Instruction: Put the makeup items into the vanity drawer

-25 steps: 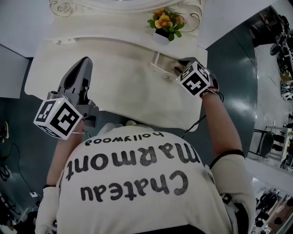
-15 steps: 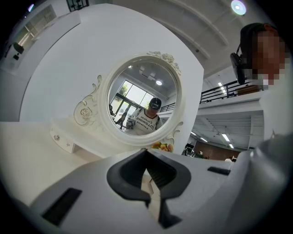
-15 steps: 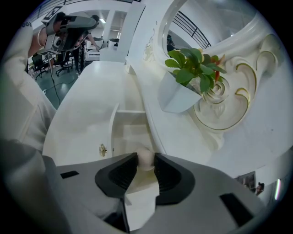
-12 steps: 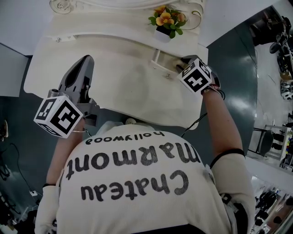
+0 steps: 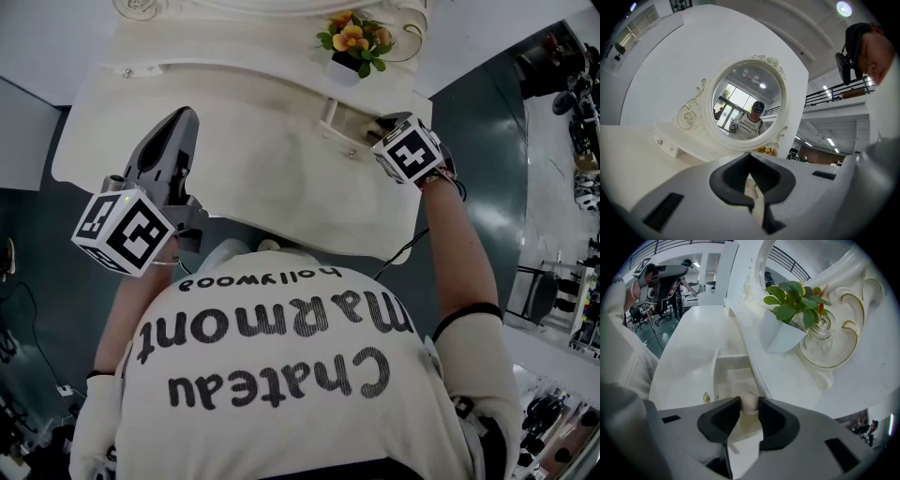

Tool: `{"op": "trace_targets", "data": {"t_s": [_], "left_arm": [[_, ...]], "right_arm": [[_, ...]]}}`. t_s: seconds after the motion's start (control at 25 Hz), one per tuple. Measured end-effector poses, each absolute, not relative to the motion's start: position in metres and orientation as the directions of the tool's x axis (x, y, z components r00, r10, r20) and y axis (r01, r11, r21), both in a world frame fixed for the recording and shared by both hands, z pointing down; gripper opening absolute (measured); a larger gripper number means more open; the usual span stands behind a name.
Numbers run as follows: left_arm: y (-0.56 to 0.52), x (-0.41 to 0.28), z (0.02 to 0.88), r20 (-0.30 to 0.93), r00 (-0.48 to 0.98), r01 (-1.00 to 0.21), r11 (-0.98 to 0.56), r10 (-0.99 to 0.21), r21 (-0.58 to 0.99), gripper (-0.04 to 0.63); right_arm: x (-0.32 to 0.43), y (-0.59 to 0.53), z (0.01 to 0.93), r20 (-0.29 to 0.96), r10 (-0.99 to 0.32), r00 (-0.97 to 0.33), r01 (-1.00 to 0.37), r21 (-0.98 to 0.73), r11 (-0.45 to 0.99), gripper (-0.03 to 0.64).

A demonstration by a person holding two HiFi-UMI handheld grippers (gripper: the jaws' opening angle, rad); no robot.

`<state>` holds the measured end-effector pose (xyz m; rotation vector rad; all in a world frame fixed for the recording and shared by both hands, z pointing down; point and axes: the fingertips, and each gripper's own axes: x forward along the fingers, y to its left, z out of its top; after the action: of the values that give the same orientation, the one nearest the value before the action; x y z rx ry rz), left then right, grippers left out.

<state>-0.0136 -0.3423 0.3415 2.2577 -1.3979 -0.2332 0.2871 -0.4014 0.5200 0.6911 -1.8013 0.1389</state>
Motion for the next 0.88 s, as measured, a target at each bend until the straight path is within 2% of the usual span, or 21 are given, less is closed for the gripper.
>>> {"op": "trace_targets", "data": {"t_s": [0.4,0.88], "left_arm": [[-0.345,-0.029,0.344,0.106,0.470,-0.792,-0.366,-0.876,0.489,0.008],[-0.382,-0.049,0.343,0.132,0.564,-0.749,-0.438,-0.815,0.497,0.008]], "right_arm": [[0.285,-0.404,0.522,0.919,-0.347,-0.186,-0.566,0.188,0.802,0.137],[0.280,-0.407,0.524,0.938,-0.318,-0.140,-0.670,0.147,0.728,0.138]]}}
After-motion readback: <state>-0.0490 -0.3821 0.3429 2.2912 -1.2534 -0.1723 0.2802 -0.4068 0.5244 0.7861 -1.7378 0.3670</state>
